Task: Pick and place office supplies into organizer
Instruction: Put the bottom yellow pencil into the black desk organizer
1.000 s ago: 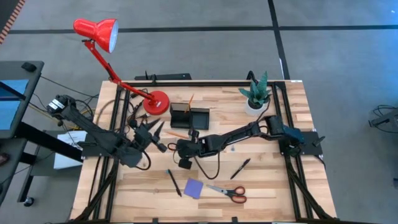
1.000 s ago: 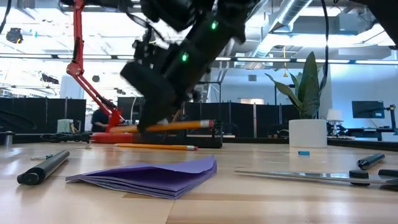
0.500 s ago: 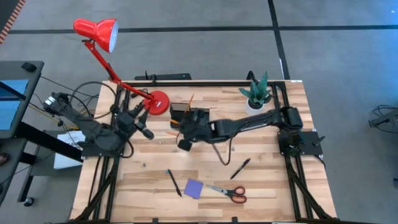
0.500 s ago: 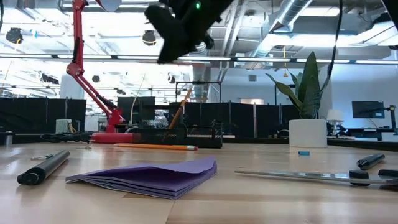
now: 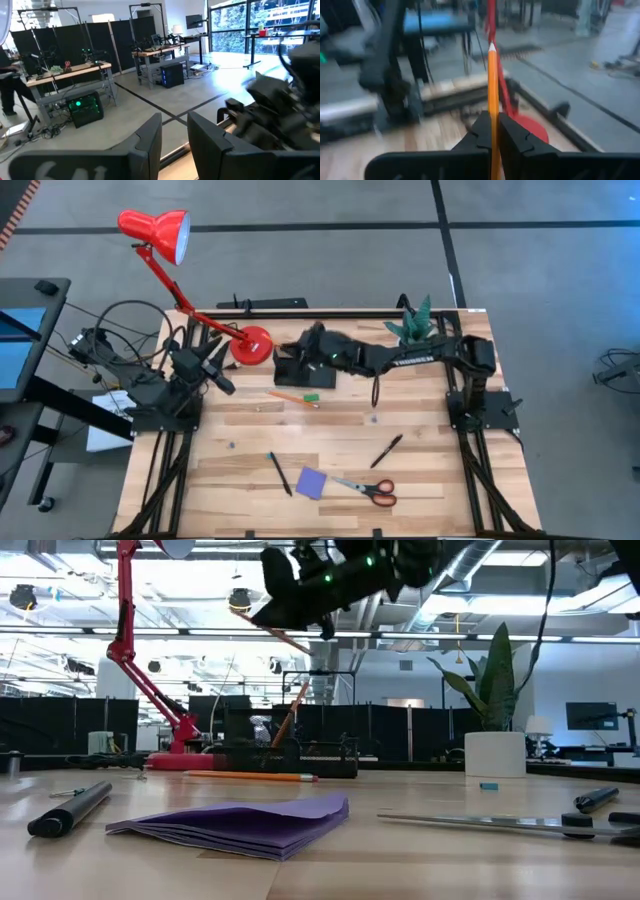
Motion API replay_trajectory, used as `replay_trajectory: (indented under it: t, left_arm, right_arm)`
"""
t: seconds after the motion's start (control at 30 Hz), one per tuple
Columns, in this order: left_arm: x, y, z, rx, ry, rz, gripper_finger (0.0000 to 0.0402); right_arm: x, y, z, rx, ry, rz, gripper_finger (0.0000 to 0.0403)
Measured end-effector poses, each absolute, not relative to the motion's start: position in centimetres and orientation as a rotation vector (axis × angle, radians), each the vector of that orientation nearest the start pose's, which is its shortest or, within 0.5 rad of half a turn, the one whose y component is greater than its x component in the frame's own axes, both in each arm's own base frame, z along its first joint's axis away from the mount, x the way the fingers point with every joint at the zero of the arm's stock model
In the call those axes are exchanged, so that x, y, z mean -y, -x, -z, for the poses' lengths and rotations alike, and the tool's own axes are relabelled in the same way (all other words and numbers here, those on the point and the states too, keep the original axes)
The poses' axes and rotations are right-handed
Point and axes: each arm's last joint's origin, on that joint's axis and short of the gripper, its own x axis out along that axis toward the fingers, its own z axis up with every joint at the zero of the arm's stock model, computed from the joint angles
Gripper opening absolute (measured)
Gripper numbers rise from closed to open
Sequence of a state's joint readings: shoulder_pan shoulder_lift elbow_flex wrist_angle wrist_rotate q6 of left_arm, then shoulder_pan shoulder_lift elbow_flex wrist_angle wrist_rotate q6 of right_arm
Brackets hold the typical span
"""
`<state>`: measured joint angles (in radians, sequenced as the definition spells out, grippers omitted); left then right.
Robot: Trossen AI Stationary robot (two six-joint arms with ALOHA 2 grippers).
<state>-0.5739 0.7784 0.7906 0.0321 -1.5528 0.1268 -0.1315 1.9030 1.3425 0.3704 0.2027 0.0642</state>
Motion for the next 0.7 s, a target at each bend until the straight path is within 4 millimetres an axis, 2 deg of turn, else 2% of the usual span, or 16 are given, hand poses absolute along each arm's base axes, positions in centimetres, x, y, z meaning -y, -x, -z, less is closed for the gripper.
replay_trajectory:
  t: [0.13,0.27,0.47,0.7]
  left_arm:
    - [5.4,-13.7,-35.4,-0.053,-0.100,-0.976,0.0085]
    - [5.4,-13.7,-35.2,-0.063,-0.119,-0.974,0.0085]
    - [5.4,-13.7,-35.2,-0.063,-0.119,-0.973,0.0085]
    - [5.4,-13.7,-35.0,-0.072,-0.135,-0.971,0.0085]
  right_arm:
    - [8.7,-42.6,-24.9,-0.048,-0.098,0.352,0.0000]
    - [10.1,-41.9,-24.2,0.043,-0.129,0.353,0.0000]
    - [11.8,-43.4,-20.2,0.128,-0.235,0.275,0.0000]
    - [12.3,-45.3,-17.5,0.176,-0.251,0.267,0.0000]
